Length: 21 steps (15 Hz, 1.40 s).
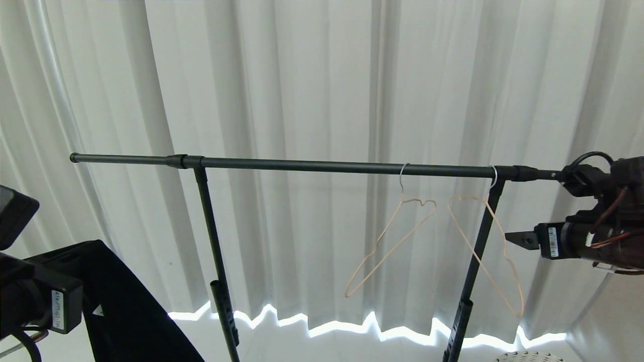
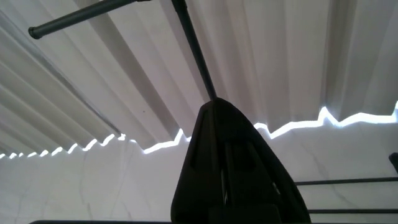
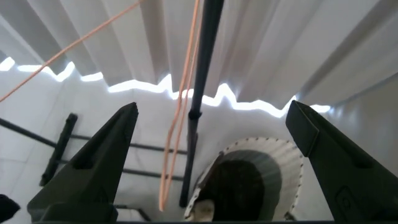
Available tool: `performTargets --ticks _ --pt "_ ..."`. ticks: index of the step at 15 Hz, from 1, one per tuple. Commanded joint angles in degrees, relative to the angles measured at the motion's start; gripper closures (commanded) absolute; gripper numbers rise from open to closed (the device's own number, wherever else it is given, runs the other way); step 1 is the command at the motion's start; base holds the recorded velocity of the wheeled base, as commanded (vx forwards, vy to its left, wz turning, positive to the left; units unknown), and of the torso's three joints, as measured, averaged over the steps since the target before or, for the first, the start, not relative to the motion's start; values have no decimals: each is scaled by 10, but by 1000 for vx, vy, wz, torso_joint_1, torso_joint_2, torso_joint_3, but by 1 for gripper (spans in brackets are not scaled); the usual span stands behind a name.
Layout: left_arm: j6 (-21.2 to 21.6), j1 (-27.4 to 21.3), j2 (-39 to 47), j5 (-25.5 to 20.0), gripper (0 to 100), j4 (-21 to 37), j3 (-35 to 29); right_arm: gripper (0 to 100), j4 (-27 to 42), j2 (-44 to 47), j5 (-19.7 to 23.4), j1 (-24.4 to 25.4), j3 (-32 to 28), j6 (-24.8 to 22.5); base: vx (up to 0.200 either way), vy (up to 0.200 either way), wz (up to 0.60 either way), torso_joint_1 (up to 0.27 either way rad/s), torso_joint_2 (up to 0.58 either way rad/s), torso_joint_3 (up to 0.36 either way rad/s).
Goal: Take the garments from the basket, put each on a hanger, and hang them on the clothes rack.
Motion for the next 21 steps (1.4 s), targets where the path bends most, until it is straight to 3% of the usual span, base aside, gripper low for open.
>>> performTargets --ticks 1,8,17,18,21 --pt "0 0 1 1 100 0 2 0 -4 96 -37 33 -12 33 0 0 0 0 0 0" --pt "0 0 -1 1 100 0 3 0 -94 170 -50 31 -13 45 0 0 0 0 0 0" --pt "0 -1 -2 0 100 0 3 0 -96 180 -28 18 -24 47 0 0 0 0 0 0" --pt "0 -1 -2 0 100 0 3 100 -96 180 -28 18 -24 47 0 0 0 0 0 0" --pt "0 -1 -2 0 100 0 4 100 -93 180 -27 18 -24 47 0 0 0 0 0 0"
